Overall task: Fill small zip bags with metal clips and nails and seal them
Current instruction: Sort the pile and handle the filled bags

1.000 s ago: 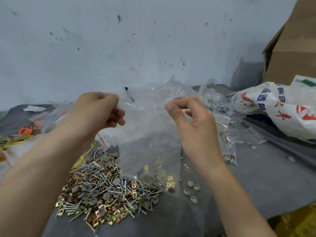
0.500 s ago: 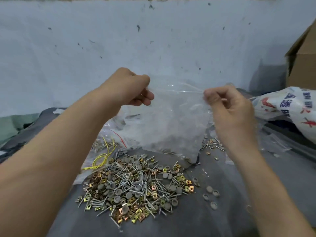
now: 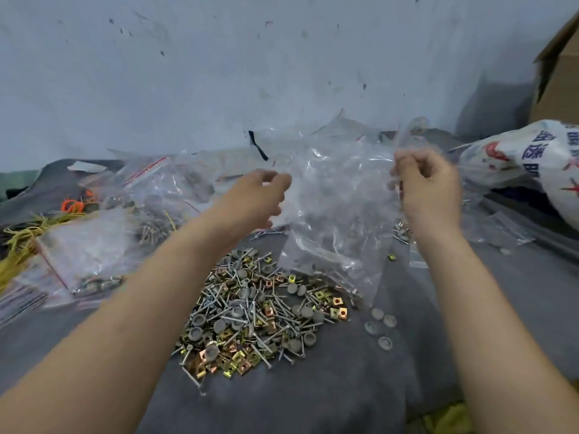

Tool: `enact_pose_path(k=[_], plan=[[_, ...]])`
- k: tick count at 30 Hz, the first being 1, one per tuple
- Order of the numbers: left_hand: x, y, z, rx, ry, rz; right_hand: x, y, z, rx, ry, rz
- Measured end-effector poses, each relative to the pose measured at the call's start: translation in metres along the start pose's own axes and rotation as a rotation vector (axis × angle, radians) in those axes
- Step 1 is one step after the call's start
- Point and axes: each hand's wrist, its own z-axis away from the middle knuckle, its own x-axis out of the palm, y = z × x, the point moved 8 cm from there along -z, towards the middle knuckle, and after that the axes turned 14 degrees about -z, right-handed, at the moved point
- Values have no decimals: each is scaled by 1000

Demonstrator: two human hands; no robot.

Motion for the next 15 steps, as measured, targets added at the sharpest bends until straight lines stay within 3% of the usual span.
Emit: enact_pose_path(k=[9, 15], plan=[[83, -60, 14, 283, -86, -587, -33, 47, -10, 69, 99, 84], [100, -64, 17, 421, -157, -770, -34, 58, -11, 93, 116, 87]])
